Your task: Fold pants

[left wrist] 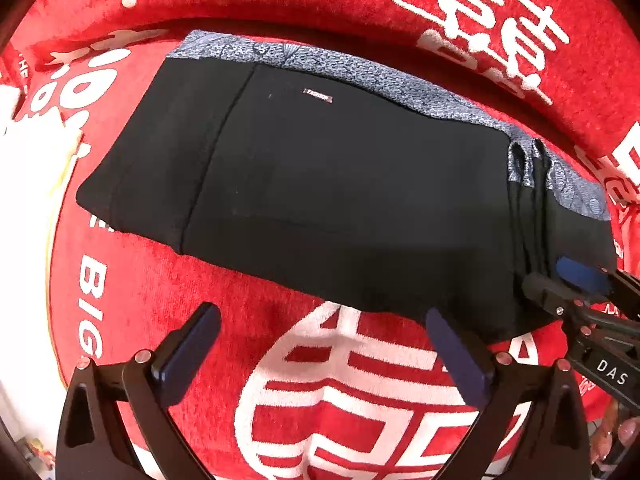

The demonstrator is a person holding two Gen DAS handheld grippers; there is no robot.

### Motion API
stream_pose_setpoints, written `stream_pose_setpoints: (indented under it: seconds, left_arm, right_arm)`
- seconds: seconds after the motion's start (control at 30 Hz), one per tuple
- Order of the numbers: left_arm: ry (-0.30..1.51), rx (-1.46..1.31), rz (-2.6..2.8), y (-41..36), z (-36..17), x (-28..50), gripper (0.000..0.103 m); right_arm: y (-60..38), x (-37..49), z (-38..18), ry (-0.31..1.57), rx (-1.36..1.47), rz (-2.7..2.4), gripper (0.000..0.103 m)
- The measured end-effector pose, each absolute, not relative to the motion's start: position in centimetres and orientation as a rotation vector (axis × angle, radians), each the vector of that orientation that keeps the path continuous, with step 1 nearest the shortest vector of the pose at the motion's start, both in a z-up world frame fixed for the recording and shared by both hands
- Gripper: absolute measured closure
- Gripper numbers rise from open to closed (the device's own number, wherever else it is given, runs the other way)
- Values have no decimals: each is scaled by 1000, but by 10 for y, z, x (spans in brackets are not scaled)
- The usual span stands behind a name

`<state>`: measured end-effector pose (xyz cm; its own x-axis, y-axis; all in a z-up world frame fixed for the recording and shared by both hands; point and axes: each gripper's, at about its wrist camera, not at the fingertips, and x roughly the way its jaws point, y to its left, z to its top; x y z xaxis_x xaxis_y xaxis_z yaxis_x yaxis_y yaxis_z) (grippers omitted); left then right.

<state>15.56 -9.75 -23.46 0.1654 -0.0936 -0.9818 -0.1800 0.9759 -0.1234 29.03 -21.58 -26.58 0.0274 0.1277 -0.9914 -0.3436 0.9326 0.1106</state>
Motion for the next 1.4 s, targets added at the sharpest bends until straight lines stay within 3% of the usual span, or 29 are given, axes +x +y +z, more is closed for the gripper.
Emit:
stream_pose_setpoints:
  seconds: [1.4]
  left_arm:
    - [1402, -279, 101, -96, -250, 167, 0]
  right_arm:
    - [-206, 288, -266, 1492, -221, 366, 36]
